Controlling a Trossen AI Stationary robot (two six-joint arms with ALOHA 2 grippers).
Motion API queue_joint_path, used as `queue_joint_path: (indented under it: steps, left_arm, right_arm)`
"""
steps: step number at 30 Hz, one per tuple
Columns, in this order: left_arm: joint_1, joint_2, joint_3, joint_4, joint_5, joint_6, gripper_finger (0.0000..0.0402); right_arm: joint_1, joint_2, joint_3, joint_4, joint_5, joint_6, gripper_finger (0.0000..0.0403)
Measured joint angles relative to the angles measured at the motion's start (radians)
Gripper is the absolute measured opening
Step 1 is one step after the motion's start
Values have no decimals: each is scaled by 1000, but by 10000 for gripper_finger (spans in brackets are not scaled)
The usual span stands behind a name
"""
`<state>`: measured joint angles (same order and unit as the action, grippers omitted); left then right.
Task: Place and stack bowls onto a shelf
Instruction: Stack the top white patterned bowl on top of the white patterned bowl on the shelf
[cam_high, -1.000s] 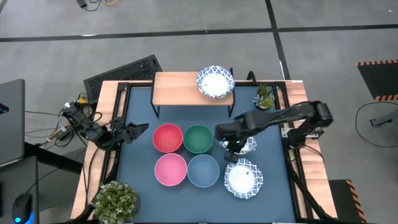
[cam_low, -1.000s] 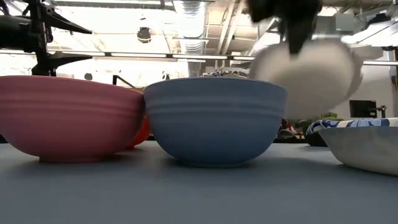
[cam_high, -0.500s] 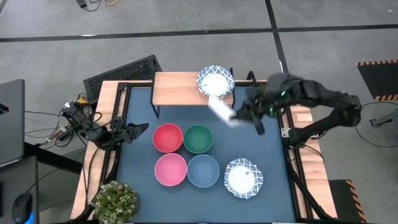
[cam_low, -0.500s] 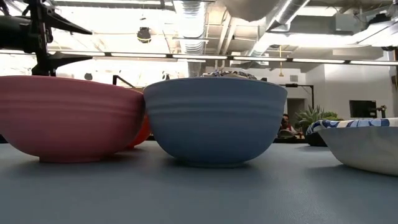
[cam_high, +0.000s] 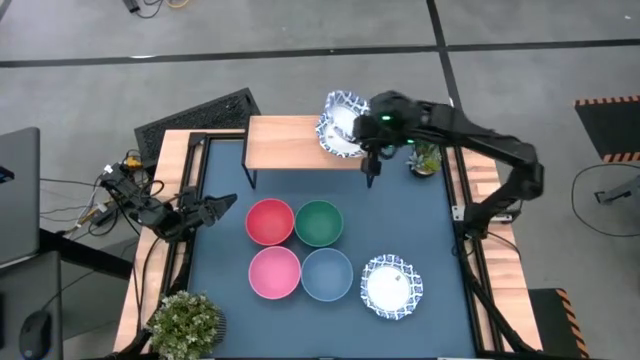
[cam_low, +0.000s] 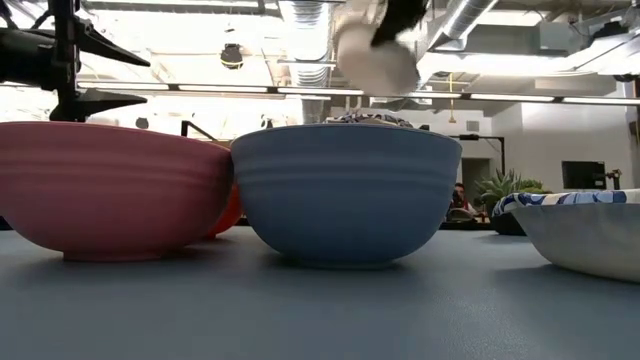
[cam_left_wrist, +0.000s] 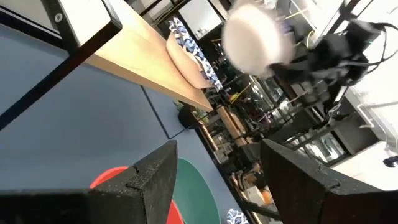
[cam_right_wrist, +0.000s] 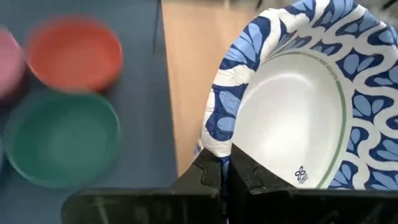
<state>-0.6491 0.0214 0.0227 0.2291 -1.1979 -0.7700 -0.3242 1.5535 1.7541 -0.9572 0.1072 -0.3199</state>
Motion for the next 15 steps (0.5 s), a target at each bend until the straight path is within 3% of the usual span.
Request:
queue_joint_path:
  steps: [15]
  left_arm:
    - [0,0,0,1,-51,-10,214]
  right_arm:
    - [-63,186,7,-62,1,-158,32]
